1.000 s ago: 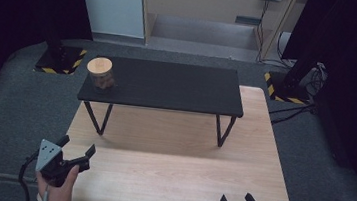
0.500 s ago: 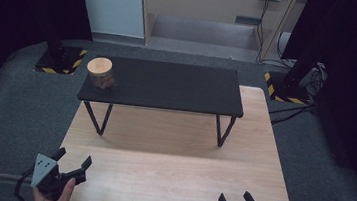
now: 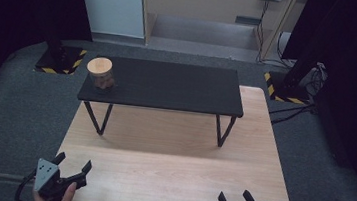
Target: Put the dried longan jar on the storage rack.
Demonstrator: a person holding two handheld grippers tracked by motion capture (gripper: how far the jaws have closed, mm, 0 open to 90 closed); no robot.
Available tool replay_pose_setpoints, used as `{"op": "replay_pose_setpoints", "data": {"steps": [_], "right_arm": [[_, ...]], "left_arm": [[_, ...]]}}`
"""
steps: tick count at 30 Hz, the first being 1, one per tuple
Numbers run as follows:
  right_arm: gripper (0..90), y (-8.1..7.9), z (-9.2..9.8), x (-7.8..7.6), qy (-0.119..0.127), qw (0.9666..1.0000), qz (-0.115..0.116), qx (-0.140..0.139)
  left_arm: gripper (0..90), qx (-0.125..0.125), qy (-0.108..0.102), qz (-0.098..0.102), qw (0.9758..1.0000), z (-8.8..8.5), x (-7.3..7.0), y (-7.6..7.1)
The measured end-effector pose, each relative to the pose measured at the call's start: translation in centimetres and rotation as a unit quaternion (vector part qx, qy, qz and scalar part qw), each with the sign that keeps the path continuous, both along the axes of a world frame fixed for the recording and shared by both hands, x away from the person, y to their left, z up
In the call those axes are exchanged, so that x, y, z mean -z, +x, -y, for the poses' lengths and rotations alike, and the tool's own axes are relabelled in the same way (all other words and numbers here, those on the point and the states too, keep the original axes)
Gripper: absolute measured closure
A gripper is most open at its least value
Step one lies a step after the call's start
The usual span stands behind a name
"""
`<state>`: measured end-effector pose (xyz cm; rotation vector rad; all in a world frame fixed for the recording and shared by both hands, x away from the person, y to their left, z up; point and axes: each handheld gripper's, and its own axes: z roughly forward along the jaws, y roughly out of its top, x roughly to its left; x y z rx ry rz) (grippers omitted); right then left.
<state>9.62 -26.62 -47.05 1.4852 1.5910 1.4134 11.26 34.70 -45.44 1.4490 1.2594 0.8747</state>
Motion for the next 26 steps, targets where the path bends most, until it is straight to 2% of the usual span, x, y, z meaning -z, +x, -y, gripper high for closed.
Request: {"op": "replay_pose_setpoints", "data": {"steps": [17,26], "right_arm": [[7.2,0.20,0.23,0.17,0.001,1.0000,-0.001,0.001],[6.9,0.05,0.13,-0.20,0.001,1.0000,0.009,0.000]], "left_arm": [[3.9,-0.010,-0.001,-0.005,0.9999,0.07,0.26,-0.06],[3.7,-0.009,0.014,-0.009,0.9998,0.22,0.13,-0.30]]}}
